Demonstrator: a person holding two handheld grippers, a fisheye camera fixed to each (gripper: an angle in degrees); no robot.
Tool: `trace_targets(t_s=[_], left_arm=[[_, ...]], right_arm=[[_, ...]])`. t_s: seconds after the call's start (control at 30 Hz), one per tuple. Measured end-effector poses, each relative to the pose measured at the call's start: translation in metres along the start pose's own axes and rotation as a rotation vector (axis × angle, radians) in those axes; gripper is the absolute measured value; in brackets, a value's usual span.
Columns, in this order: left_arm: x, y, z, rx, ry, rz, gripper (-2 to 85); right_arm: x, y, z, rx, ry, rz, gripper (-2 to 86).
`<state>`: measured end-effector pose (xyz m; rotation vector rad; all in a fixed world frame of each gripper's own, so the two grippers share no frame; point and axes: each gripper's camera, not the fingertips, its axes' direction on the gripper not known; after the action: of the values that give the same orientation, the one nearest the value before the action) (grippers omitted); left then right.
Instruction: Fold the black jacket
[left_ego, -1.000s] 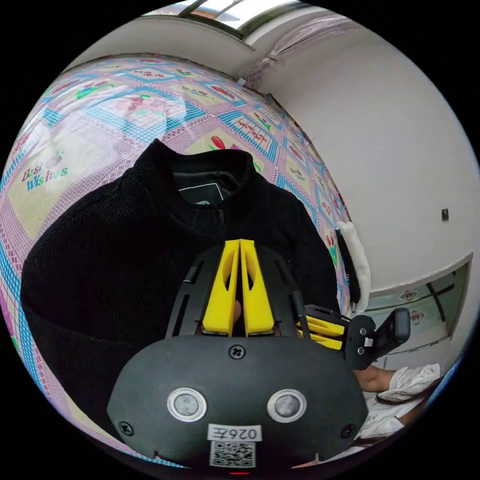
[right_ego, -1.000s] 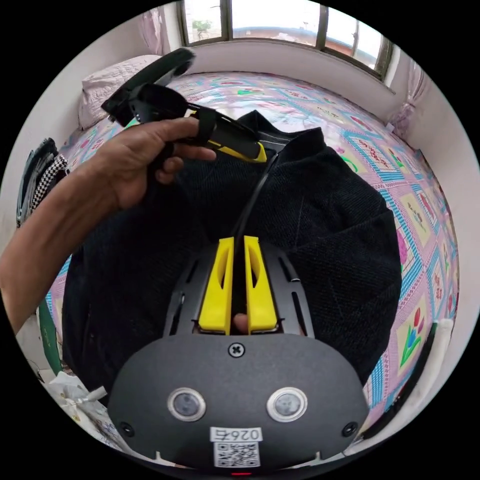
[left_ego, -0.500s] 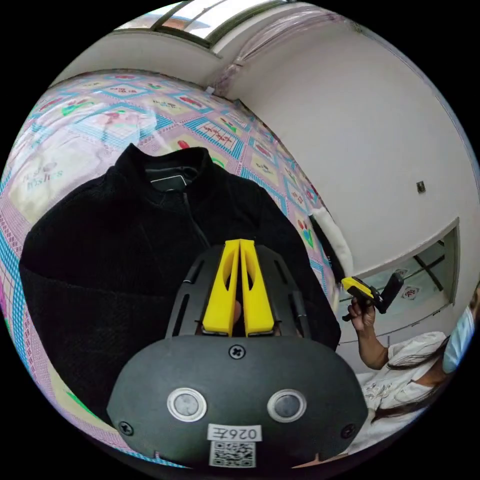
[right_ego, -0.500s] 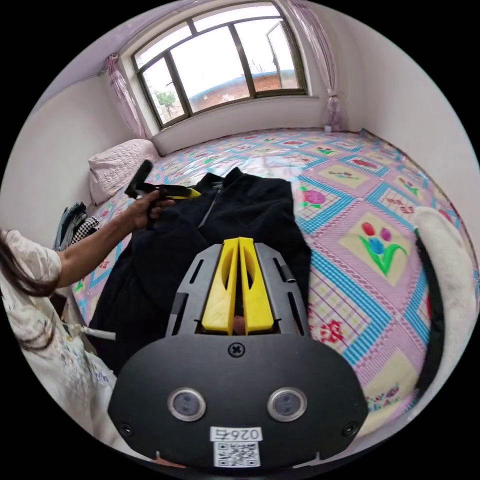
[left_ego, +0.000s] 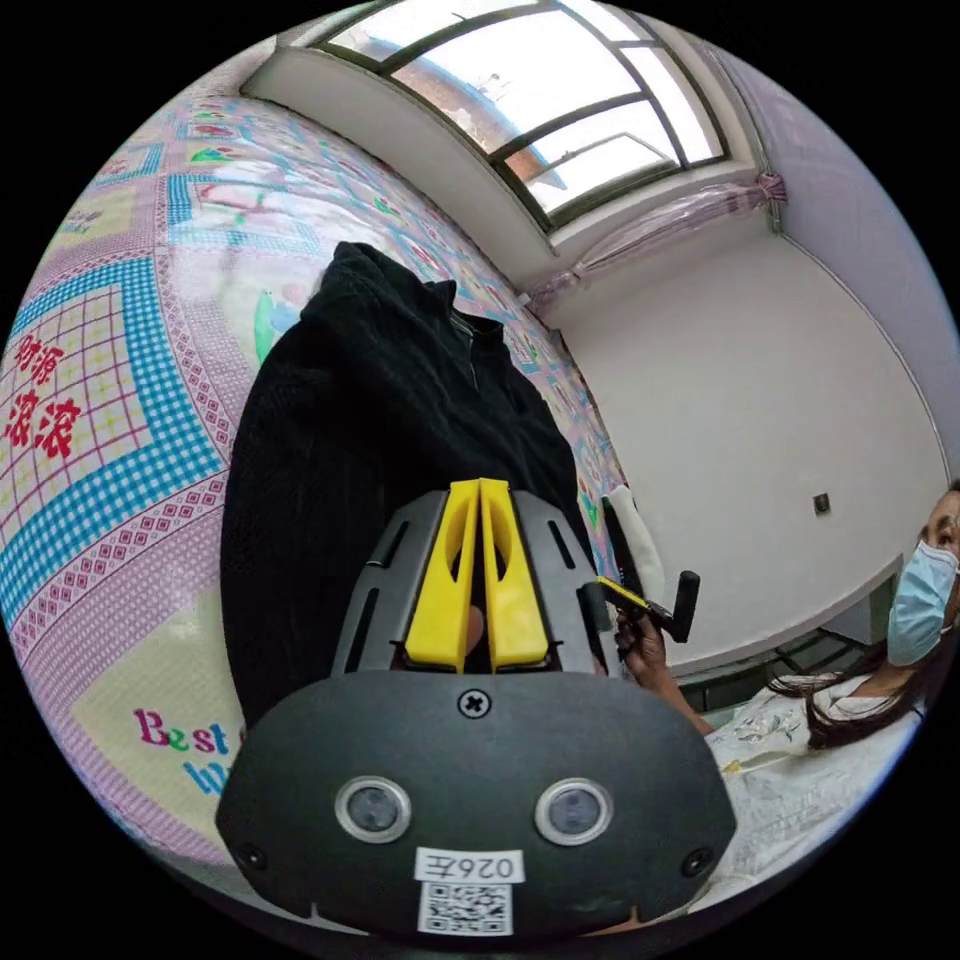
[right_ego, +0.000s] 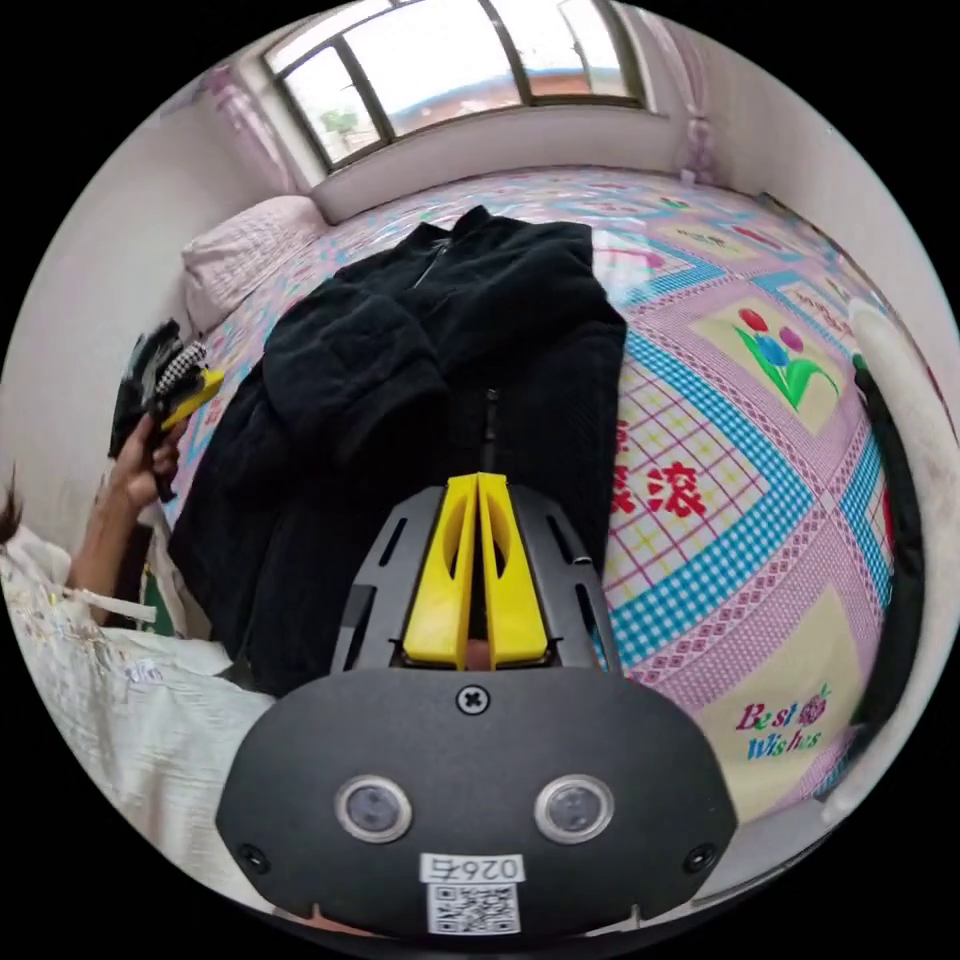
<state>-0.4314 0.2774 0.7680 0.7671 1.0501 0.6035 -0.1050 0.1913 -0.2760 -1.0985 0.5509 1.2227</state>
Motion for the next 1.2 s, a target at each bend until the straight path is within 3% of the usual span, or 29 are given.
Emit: trace_targets(t_s=[0.07,0.2,0.37,0.4,0.47,0.57,0.63,0.7,0.83,0.9,0.97,1.03,1.2], left_arm=[[0.025,0.017,-0.044,0.065,-0.062,0.022,-1.0],[0.112,0.054,-0.168,0.384,-0.163,0.124,-1.0],[0.265,0.093,-0.263,0.738,-0.193,0.454,-1.0],[0.306,0.107,-0.275,0.825,-0.189,0.572,-1.0],[0.353,0.131,-0.29,0.973,-0.114,0.713,-0.9],[0.389,0.159,-0.312,1.143,0.281,0.891,-0.9],[0.403,0.155,-0.32,1.091,0.598,1.011,-0.8],[0.418,0.149,-0.318,1.014,0.588,1.014,-0.4],[0.423,0.131,-0.274,0.893,0.242,0.896,6.0],[0.399,0.112,-0.245,0.79,0.11,0.752,10.9],[0.359,0.096,-0.212,0.67,-0.052,0.558,12.1],[0.295,0.086,-0.162,0.47,-0.322,0.287,11.7],[0.18,0.099,-0.084,0.185,-0.443,-0.043,14.1]], right_arm=[[0.022,0.016,-0.048,0.094,-0.067,0.036,-0.9],[0.038,0.052,-0.163,0.424,-0.083,0.039,-0.7],[0.046,0.13,-0.338,1.091,-0.208,-0.055,2.1],[0.046,0.138,-0.352,1.152,-0.222,-0.067,2.9],[0.047,0.17,-0.398,1.379,-0.29,-0.138,1.3],[0.042,0.199,-0.437,1.534,-0.334,-0.302,-0.5],[0.041,0.201,-0.46,1.479,-0.388,-0.425,-0.8],[0.043,0.203,-0.475,1.47,-0.434,-0.512,-0.9],[0.073,0.188,-0.477,1.39,-0.495,-0.443,-1.0],[0.092,0.165,-0.455,1.229,-0.513,-0.326,-0.7],[0.12,0.132,-0.403,0.912,-0.548,-0.199,1.1],[0.142,0.118,-0.352,0.672,-0.545,-0.078,2.5],[0.197,0.127,-0.238,0.296,-0.603,0.198,5.1]])
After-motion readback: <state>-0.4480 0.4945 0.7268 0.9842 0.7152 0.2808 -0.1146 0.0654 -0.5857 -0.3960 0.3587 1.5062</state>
